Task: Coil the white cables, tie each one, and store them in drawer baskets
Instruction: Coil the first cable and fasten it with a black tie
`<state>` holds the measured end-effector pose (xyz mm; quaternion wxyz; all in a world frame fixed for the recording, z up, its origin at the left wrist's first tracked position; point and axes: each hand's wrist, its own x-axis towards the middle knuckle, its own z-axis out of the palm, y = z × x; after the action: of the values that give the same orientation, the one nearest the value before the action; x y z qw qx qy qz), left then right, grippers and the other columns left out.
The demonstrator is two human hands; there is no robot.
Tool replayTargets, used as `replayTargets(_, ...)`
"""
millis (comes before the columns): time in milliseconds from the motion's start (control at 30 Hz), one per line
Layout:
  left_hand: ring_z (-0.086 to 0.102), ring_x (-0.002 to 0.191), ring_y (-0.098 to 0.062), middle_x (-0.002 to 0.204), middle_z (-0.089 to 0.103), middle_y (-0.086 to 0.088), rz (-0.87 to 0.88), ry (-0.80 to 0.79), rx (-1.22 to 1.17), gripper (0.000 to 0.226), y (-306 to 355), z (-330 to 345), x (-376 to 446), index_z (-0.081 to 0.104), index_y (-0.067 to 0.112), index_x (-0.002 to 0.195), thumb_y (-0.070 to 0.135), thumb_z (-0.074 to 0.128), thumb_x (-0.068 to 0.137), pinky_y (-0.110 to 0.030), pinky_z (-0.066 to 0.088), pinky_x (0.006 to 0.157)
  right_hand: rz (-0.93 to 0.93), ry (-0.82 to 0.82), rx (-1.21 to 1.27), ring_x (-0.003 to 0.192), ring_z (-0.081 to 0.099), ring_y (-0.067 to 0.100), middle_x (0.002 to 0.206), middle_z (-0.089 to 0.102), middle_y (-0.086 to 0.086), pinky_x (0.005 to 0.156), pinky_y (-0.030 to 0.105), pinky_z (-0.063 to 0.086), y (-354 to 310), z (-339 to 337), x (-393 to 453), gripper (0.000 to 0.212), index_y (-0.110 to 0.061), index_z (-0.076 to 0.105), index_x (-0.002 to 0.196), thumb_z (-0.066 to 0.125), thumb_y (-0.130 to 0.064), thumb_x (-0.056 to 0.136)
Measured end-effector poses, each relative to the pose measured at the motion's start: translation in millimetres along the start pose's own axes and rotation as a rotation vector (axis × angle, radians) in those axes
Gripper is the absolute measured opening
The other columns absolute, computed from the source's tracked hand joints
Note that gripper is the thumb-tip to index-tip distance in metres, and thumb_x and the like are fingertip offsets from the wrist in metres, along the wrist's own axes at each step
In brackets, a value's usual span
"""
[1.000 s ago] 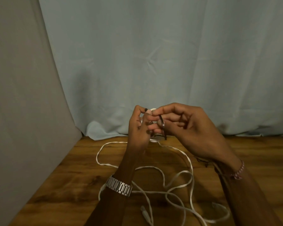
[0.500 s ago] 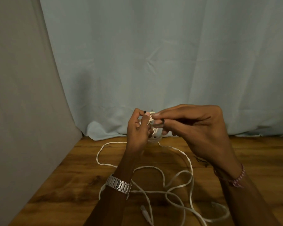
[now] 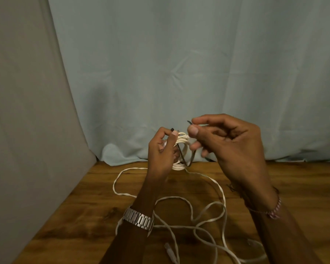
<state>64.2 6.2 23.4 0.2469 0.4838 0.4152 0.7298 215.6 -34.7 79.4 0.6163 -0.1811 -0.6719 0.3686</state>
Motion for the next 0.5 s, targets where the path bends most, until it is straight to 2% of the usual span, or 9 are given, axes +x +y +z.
replayTargets(100,0.05,0.045,-0.004,0.065,0.062,-0.001,-0.003,-0.011,-0.015,0.02,5,1,0,0.056,0.008,0.089,0.022,0.056,0.102,-0.016,0.038,0.043,0.058,0.021,-0.01,0.075,0.077,0.012,0.084,0.079,-0.003,0.063,0.018,0.058,7,1,2,0.014,-0.012,0.077,0.102,0.074,-0.013,0.088)
replayTargets(267,0.042,0.045,-0.005,0.061,0.054,-0.003,0.05,-0.061,-0.026,0.02,12,3,-2,0.057,0.005,0.089,0.019,0.055,0.102,-0.019,0.033,0.042,0.139,0.044,0.021,0.079,0.077,0.012,0.085,0.08,0.0,0.068,0.016,0.058,16,2,3,0.019,-0.008,0.075,0.107,0.073,-0.008,0.088)
replayTargets(433,0.049,0.046,-0.003,0.062,0.055,0.004,0.113,-0.109,-0.027,0.018,23,8,-8,0.057,0.008,0.086,0.013,0.054,0.103,-0.015,0.037,0.043,0.051,0.132,-0.227,0.074,0.075,0.009,0.082,0.078,-0.005,0.069,0.025,0.061,31,3,5,0.011,-0.015,0.079,0.1,0.074,-0.017,0.09)
replayTargets(500,0.046,0.045,-0.003,0.059,0.054,0.008,0.149,-0.117,0.015,0.017,24,8,-9,0.059,0.011,0.087,0.015,0.054,0.103,-0.018,0.036,0.043,0.009,0.151,-0.32,0.076,0.073,0.007,0.085,0.077,-0.009,0.069,0.027,0.061,36,3,6,0.009,-0.02,0.079,0.099,0.073,-0.021,0.092)
